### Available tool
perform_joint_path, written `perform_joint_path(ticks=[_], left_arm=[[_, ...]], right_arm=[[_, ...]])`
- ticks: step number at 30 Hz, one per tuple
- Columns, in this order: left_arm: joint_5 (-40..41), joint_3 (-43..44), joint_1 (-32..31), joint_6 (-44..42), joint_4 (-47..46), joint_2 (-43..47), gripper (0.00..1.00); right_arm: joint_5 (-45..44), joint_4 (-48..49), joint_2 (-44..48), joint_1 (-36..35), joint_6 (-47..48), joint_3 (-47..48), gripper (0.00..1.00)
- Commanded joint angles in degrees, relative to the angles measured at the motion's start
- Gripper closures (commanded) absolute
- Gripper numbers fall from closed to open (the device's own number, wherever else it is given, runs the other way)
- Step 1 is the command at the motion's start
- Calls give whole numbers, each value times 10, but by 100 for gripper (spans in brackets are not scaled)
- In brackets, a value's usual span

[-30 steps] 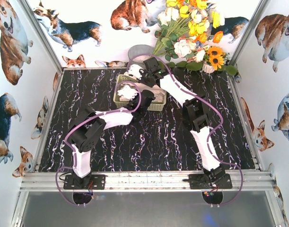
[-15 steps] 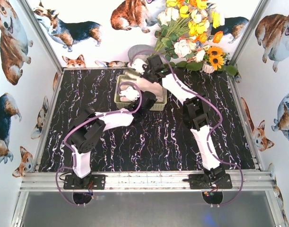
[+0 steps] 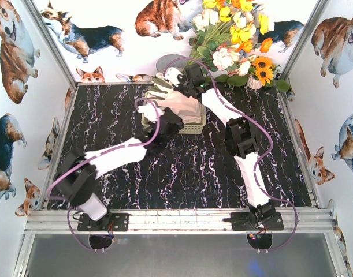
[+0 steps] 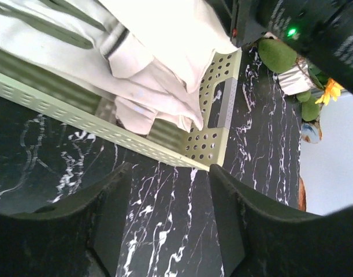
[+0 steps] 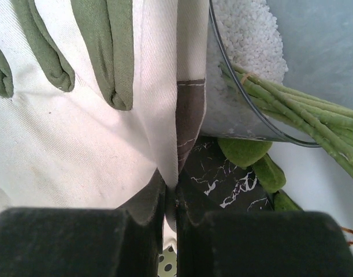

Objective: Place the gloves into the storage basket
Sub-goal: Place the glove in the bin.

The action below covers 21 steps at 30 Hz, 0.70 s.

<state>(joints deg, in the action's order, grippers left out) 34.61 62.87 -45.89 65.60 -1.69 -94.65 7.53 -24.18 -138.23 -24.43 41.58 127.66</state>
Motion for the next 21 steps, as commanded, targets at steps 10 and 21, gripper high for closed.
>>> perform_joint_path(ticks=[10,21], left_arm=[[-150,-97,149,-146,53,139,46],[-238,-82,197,-227,5,130,46]], right_arm=[[87,-90,65,6,72,16,100],[109,-155,134,8,67,6,100]])
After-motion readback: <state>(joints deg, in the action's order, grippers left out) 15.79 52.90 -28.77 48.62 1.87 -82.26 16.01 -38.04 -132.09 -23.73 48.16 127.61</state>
